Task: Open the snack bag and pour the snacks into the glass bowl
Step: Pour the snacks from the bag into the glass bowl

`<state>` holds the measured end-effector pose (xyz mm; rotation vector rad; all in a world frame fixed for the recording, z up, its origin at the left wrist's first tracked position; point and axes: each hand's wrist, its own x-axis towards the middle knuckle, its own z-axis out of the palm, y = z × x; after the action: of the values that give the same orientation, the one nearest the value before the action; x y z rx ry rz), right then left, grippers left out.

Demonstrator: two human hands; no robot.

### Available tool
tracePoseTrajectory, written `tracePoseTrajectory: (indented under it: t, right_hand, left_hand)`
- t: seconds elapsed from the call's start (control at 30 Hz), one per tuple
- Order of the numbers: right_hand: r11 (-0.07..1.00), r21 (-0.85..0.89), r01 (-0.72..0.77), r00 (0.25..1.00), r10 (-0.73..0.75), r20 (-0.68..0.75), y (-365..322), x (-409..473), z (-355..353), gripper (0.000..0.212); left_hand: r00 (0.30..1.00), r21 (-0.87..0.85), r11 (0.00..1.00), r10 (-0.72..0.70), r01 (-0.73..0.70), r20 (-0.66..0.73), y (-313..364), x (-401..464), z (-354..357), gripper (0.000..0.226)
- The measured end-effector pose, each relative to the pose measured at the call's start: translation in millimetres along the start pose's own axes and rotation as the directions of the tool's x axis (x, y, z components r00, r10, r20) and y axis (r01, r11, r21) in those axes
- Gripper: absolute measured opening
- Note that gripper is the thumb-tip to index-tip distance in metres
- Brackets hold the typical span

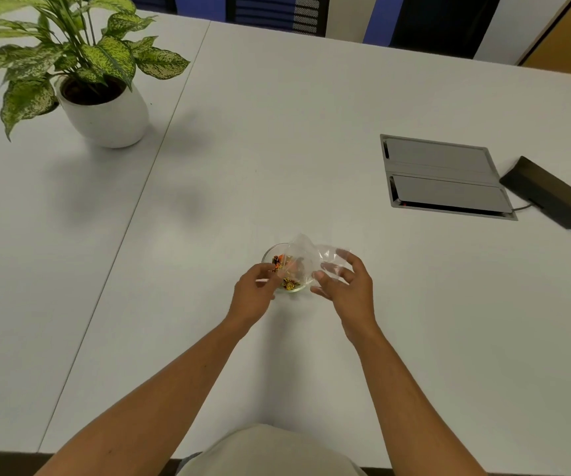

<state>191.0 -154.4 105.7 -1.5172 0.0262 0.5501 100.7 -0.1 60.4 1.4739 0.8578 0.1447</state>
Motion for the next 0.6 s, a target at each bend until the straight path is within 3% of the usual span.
tracePoseTrajectory:
  t: [0.07,0.2,0.47,0.6]
  right_hand:
    - [0.995,0.098,-0.037,0.999,0.037,0.002,6,-8,-3,0.052]
    - [0.972,0.210,-0.102,0.995,0.102,0.011,22,-24,-8,0.050]
    - [0.929,0.321,-0.185,0.980,0.200,-0.013,44,-47,-12,0.052]
    - [0.901,0.365,-0.236,0.971,0.237,0.044,53,-55,-9,0.051]
  left_hand:
    - [0.993,-0.168,0.982,-0.068,0.083,0.093,-1,-4,3,0.034]
    - [0.995,-0.350,0.932,-0.080,0.094,0.054,-3,-14,1,0.024]
    - [1.000,-0.314,0.949,-0.016,0.014,-0.004,8,-29,-6,0.024]
    - [0.998,-0.278,0.960,0.012,-0.030,-0.066,10,-38,-7,0.026]
